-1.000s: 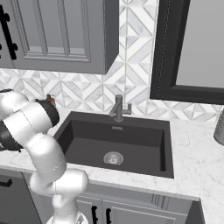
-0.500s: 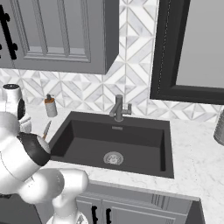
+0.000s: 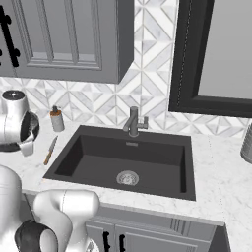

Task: Pick the corn from the sink and place it in the bowl. Then pick the bowl and place it in the microwave. Then close the microwave door and press the start button.

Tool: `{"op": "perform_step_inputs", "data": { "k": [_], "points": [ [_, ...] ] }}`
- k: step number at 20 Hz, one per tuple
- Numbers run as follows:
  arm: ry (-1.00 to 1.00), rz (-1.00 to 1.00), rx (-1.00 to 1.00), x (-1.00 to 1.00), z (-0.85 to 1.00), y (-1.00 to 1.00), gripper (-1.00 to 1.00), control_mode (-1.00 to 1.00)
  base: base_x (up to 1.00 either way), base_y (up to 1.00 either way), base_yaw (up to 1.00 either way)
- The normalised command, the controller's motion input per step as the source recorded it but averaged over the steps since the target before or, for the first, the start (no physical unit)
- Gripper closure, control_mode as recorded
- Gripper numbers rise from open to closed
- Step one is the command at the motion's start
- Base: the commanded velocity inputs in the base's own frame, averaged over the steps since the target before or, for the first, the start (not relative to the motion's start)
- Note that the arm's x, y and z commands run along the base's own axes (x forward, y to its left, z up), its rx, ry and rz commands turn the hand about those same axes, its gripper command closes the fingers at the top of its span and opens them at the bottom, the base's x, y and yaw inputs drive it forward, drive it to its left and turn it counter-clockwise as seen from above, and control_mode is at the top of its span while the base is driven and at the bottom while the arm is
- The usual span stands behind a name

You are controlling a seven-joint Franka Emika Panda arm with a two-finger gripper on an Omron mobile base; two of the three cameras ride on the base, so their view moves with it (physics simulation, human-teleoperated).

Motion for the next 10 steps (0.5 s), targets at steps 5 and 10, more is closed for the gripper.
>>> {"op": "perform_step_inputs", "data": {
  "k": [5, 10],
  "points": [
    [0.0, -0.37, 0.07, -0.49, 0.87, -0.86, 1.0, -1.0, 0.0, 0.0, 0.0],
    [0.0, -0.33, 0.06, -0.4, 0.62, -0.96, 1.0, -1.0, 0.0, 0.0, 0.0]
  ]
}}
